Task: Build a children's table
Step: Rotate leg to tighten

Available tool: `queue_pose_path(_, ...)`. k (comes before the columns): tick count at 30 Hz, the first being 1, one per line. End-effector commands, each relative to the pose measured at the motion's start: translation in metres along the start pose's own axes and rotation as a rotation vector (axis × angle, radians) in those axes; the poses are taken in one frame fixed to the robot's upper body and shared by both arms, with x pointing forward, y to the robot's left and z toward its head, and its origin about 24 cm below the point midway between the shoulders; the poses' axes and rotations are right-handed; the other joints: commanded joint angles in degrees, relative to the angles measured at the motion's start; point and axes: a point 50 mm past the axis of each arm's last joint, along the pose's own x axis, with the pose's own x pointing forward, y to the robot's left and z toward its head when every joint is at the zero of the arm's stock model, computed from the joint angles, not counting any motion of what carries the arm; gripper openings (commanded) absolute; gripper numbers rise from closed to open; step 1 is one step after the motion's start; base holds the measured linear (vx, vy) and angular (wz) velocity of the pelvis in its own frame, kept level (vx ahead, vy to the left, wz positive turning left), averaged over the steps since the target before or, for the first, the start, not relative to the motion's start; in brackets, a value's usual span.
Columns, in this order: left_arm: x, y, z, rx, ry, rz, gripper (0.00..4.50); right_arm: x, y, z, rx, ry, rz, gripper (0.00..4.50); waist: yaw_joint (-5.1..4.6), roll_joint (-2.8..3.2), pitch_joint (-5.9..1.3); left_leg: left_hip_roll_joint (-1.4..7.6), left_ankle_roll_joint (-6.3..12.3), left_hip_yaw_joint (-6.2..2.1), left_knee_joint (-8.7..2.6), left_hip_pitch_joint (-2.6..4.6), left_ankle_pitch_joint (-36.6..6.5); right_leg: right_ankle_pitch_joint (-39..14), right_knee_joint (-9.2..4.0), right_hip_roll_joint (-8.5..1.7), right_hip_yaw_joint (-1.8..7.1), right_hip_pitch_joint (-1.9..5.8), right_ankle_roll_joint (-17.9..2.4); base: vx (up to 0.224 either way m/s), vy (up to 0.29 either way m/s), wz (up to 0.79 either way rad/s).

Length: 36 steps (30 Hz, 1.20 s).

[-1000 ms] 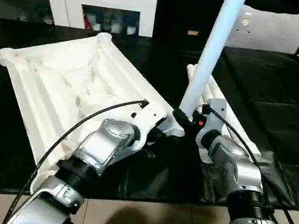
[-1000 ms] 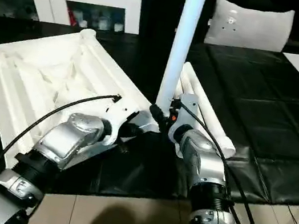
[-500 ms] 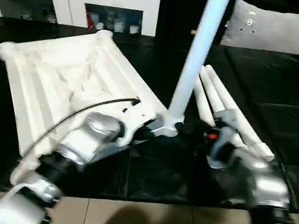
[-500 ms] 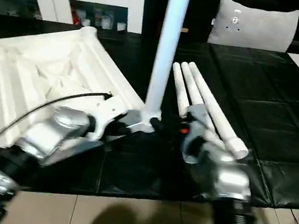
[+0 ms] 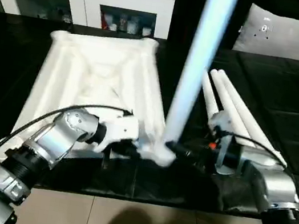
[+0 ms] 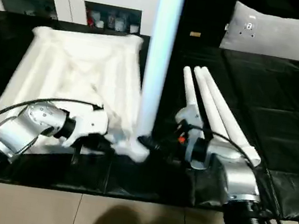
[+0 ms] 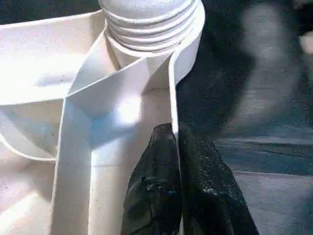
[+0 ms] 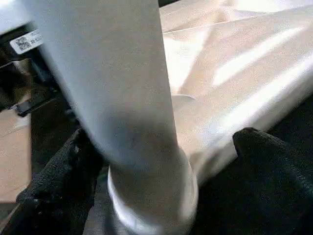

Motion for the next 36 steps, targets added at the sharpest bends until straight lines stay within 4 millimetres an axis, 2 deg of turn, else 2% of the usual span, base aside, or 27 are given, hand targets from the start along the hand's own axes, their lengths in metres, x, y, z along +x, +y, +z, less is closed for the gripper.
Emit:
queue_pose_path(1,0.008,-0.01,-0.002,0.041,0.034,-0.092,0.0,0.002,0.002,0.004,-0.006,-0.001,0.027,4.31,-0.3,-0.62,-3.74,2.55,3.32,-0.01,-4.34,-0.06,-10.22,-20.72,-3.82,-3.75,3.22,3.36,-8.78,0.0,0.0,0.0)
queue_pose_path(5,0.007,-0.011,-0.003,0.054,0.04,-0.109,0.0,0.007,0.007,-0.001,0.042,0.016,0.089,4.1,-0.38,-0.75,-3.66,2.43,2.83,-0.03,-4.39,-0.16,-10.77,-23.65,-4.15,-3.83,3.17,3.46,-7.37,0.0,0.0,0.0)
queue_pose_path(8,0.007,-0.011,-0.003,0.054,0.042,-0.112,0.0,0.008,0.008,-0.003,0.055,0.021,0.099,3.74,-0.5,-0.77,-3.74,2.43,2.78,-0.06,-4.34,-0.21,-10.11,-23.45,-4.1,-3.78,3.19,3.44,-7.19,0.0,0.0,0.0)
queue_pose_path(10,0.007,-0.011,-0.004,0.054,0.043,-0.112,0.0,0.008,0.008,-0.003,0.056,0.023,0.1,3.69,-0.51,-0.75,-3.79,2.43,2.83,-0.04,-4.3,-0.19,-9.8,-23.1,-4.07,-3.78,3.19,3.43,-7.26,0.0,0.0,0.0)
queue_pose_path(13,0.007,-0.012,-0.005,0.051,0.046,-0.112,0.0,0.009,0.009,-0.006,0.065,0.033,0.105,3.3,-0.56,-0.76,-3.77,2.42,2.76,-0.02,-4.3,-0.18,-10.0,-23.34,-4.12,-3.74,3.16,3.39,-7.27,0.0,0.0,0.0)
queue_pose_path(17,0.007,-0.012,-0.006,0.048,0.046,-0.112,0.0,0.009,0.011,-0.008,0.071,0.041,0.113,3.09,-0.52,-0.79,-3.76,2.42,2.8,-0.03,-4.31,-0.16,-9.9,-23.56,-4.15,-3.75,3.16,3.37,-7.13,0.0,0.0,0.0)
queue_pose_path(18,0.007,-0.013,-0.006,0.043,0.046,-0.11,0.0,0.009,0.011,-0.009,0.075,0.043,0.115,2.9,-0.53,-0.78,-3.77,2.44,2.74,-0.06,-4.34,-0.19,-9.92,-23.5,-4.14,-3.74,3.14,3.39,-7.13,0.0,0.0,0.0)
queue_pose_path(24,0.008,-0.013,-0.008,0.019,0.039,-0.089,0.0,0.011,0.013,-0.011,0.092,0.033,0.108,2.6,-0.64,-0.9,-3.68,2.39,2.25,-0.11,-4.45,-0.17,-11.11,-25.21,-4.36,-3.75,3.12,3.37,-6.31,0.0,0.0,0.0)
queue_pose_path(26,0.01,-0.013,-0.008,-0.009,0.028,-0.059,0.0,0.015,0.016,-0.013,0.113,0.022,0.097,2.49,-0.79,-0.84,-3.55,2.39,2.01,-0.17,-4.56,-0.01,-12.39,-26.82,-4.65,-3.76,3.04,3.25,-5.83,0.0,0.0,0.0)
queue_pose_path(27,0.011,-0.013,-0.008,-0.034,0.022,-0.036,0.0,0.017,0.017,-0.014,0.126,0.019,0.081,2.45,-0.83,-0.45,-3.52,2.39,1.76,-0.2,-4.58,0.08,-12.99,-27.34,-4.67,-3.76,3.02,3.2,-5.73,0.0,0.0,0.0)
queue_pose_path(28,0.011,-0.012,-0.008,-0.049,0.019,-0.023,0.0,0.019,0.018,-0.015,0.132,0.018,0.071,2.41,-1.08,-0.72,-3.38,2.43,1.34,-0.22,-4.69,0.17,-14.25,-28.7,-4.91,-3.7,2.95,3.13,-5.19,0.0,0.0,0.0)
queue_pose_path(30,0.012,-0.012,-0.007,-0.086,0.01,0.012,0.0,0.022,0.018,-0.017,0.139,0.014,0.044,2.35,-1.19,-0.71,-3.32,2.28,1.0,-0.35,-4.66,0.45,-16.04,-31.7,-5.31,-3.81,2.74,3.0,-4.34,0.0,0.0,0.0)
queue_pose_path(33,0.021,-0.003,0.002,-0.27,-0.064,0.191,0.0,0.04,0.006,-0.019,0.19,-0.027,-0.166,2.27,-2.16,-0.77,-2.93,1.77,0.09,-0.44,-4.37,0.58,-18.71,-36.57,-6.21,-3.63,1.91,2.56,-2.62,0.0,0.0,0.0)
queue_pose_path(34,0.023,0.001,0.005,-0.308,-0.086,0.234,0.0,0.043,0.003,-0.019,0.206,-0.041,-0.218,2.24,-3.04,-0.89,-2.9,1.46,-0.17,-0.69,-4.16,0.34,-19.97,-38.89,-6.57,-3.59,1.28,2.75,-1.31,0.0,0.0,0.0)
queue_pose_path(35,0.025,0.005,0.011,-0.348,-0.114,0.28,0.0,0.047,-0.002,-0.018,0.239,-0.06,-0.274,2.22,-3.7,-0.05,-2.92,1.41,-0.62,-1.01,-3.97,0.21,-21.26,-39.88,-6.85,-3.72,0.65,2.91,-0.27,0.0,0.0,0.0)
queue_pose_path(36,0.026,0.007,0.014,-0.376,-0.131,0.309,0.0,0.05,-0.004,-0.018,0.264,-0.072,-0.31,2.22,-4.36,-0.38,-2.9,1.26,-0.37,-1.0,-3.84,0.2,-21.98,-40.65,-7.49,-3.44,0.23,2.84,0.59,0.0,0.0,0.0)
